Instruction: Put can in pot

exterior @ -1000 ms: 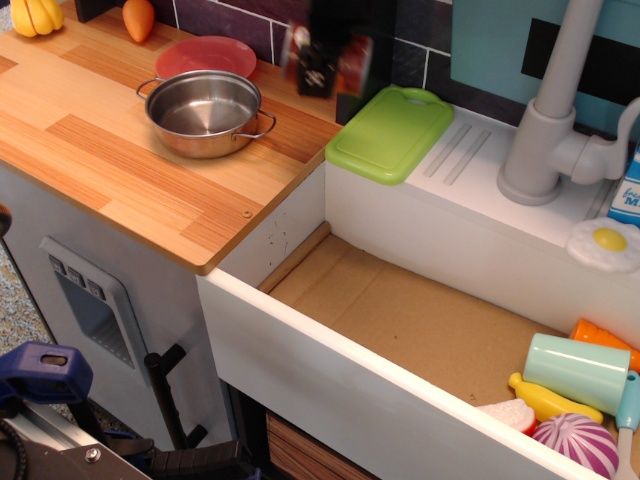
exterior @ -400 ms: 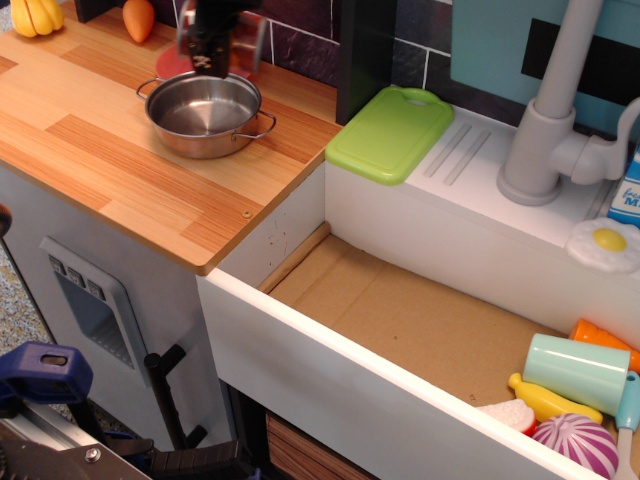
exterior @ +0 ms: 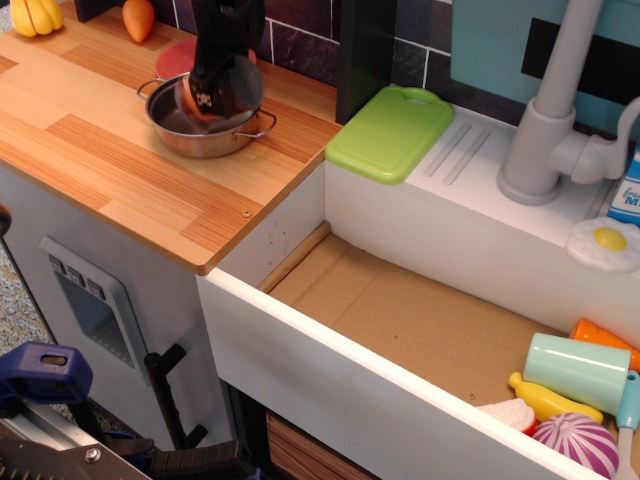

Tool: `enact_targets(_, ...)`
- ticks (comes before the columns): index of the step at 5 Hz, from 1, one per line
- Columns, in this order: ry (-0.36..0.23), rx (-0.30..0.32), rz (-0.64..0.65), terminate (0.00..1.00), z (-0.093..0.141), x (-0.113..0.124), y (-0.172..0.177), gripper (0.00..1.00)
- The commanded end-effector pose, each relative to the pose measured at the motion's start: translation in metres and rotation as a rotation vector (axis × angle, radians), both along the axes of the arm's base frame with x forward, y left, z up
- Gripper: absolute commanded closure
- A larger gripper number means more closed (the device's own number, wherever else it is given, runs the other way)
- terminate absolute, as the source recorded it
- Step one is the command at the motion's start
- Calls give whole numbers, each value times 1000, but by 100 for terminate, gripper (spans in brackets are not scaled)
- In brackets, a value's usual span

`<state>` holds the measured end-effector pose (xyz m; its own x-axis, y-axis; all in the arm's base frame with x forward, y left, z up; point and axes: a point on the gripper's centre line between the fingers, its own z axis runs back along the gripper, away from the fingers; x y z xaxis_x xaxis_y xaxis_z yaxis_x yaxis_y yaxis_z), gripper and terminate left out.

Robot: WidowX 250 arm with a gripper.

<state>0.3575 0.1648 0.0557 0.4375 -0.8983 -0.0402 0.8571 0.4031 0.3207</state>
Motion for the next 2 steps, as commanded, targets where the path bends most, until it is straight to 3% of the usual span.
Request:
enact_targets(1,-57,25,1,0,22,2,9,0)
enact_targets(2,-57,25,1,100,22,2,9,0)
